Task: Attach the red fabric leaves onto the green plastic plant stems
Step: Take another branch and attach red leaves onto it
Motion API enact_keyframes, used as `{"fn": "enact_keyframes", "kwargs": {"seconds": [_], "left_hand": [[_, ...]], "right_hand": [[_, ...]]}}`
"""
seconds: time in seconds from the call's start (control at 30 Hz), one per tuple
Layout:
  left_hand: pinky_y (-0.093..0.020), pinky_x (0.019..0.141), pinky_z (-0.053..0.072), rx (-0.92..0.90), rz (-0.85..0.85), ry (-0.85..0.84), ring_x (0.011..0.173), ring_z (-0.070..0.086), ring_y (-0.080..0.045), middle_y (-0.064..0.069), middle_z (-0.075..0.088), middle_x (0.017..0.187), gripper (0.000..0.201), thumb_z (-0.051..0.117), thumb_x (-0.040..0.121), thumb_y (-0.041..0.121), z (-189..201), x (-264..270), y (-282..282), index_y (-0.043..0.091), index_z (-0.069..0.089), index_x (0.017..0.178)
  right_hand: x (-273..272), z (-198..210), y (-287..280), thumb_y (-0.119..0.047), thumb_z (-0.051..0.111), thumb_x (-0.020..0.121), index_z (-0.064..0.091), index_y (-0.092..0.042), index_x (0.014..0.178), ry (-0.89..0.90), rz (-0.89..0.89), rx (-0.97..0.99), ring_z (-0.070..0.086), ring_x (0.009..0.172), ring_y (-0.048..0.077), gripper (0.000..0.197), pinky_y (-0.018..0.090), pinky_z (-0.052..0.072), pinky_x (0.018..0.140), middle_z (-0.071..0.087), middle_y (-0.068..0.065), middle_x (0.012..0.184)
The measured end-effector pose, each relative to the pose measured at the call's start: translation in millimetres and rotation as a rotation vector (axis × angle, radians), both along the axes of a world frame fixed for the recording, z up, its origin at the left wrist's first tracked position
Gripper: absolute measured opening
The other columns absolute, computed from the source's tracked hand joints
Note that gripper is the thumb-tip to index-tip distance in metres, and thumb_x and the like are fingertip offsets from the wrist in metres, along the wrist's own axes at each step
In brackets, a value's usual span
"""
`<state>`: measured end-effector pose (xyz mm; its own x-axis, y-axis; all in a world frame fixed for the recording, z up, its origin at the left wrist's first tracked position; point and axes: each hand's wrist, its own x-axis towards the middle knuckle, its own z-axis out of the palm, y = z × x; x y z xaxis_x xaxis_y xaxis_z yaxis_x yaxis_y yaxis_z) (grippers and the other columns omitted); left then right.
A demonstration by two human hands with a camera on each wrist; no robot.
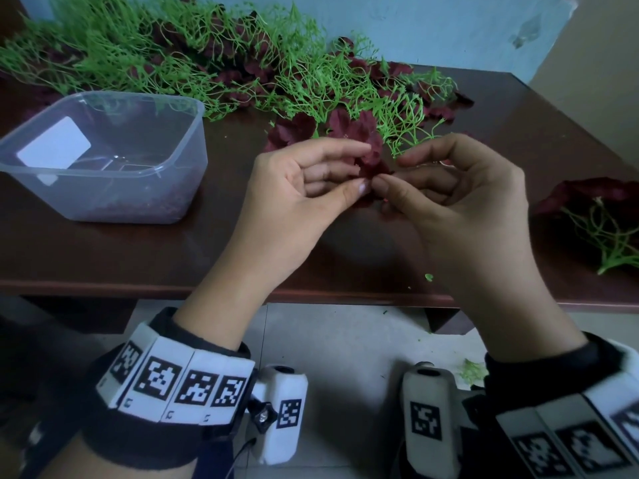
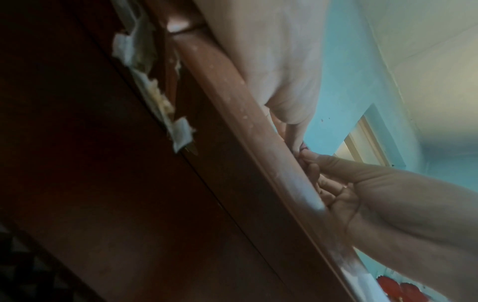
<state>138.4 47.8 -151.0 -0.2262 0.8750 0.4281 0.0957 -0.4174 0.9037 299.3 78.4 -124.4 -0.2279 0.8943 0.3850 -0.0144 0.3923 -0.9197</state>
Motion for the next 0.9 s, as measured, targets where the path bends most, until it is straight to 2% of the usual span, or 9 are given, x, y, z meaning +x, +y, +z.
{"fn": "enact_keyframes", "kwargs": {"seconds": [0.27, 0.43, 0.67, 0.83, 0.9], "left_hand": [[-0.014, 0.085, 0.054, -0.004, 0.039, 0.048, 0.098, 0.074, -0.003, 0.012, 0.078, 0.098, 0.028, 0.078, 0.086, 0.002, 2.8, -0.2, -3.8, 0.016, 0.075, 0.110], [-0.017, 0.088, 0.055, -0.008, 0.026, 0.065, 0.098, 0.075, -0.006, 0.008, 0.079, 0.098, 0.025, 0.078, 0.087, 0.003, 2.6, -1.8, -4.1, 0.014, 0.077, 0.109], [-0.016, 0.079, 0.055, -0.027, 0.016, 0.011, 0.090, 0.076, -0.006, 0.003, 0.080, 0.092, 0.022, 0.081, 0.084, 0.004, 3.7, 0.5, -4.0, 0.011, 0.077, 0.105], [-0.016, 0.079, 0.056, -0.043, -0.008, -0.011, 0.090, 0.076, -0.009, 0.000, 0.080, 0.091, 0.021, 0.080, 0.084, 0.001, 3.6, 0.1, -3.7, 0.010, 0.077, 0.103], [-0.017, 0.080, 0.056, -0.053, -0.026, -0.030, 0.090, 0.076, -0.010, -0.001, 0.080, 0.091, 0.021, 0.079, 0.084, 0.000, 3.7, 0.0, -3.5, 0.009, 0.076, 0.103]], "right_hand": [[0.7, 3.1, -1.4, -0.005, 0.080, 0.080, 0.062, -0.004, 0.104, -0.030, 0.019, -0.013, 0.072, 0.062, 0.019, 0.031, 0.026, 0.058, 0.066, 0.076, 0.009, 0.074], [1.0, 3.8, -1.9, -0.006, 0.080, 0.079, 0.061, -0.005, 0.108, -0.056, 0.009, -0.005, 0.071, 0.061, 0.019, 0.035, 0.030, 0.061, 0.066, 0.075, 0.008, 0.074], [6.1, 5.0, -0.9, -0.003, 0.079, 0.080, 0.063, -0.002, 0.109, -0.023, -0.015, -0.025, 0.074, 0.064, 0.021, 0.033, 0.026, 0.060, 0.065, 0.076, 0.008, 0.076], [4.7, 1.9, -0.6, -0.001, 0.078, 0.082, 0.069, -0.003, 0.105, -0.066, -0.042, 0.039, 0.073, 0.065, 0.024, 0.025, 0.027, 0.060, 0.065, 0.075, 0.010, 0.073], [4.0, 0.2, -0.2, -0.003, 0.078, 0.083, 0.072, -0.004, 0.102, -0.110, -0.071, 0.098, 0.073, 0.064, 0.021, 0.021, 0.028, 0.061, 0.064, 0.075, 0.008, 0.075]]}}
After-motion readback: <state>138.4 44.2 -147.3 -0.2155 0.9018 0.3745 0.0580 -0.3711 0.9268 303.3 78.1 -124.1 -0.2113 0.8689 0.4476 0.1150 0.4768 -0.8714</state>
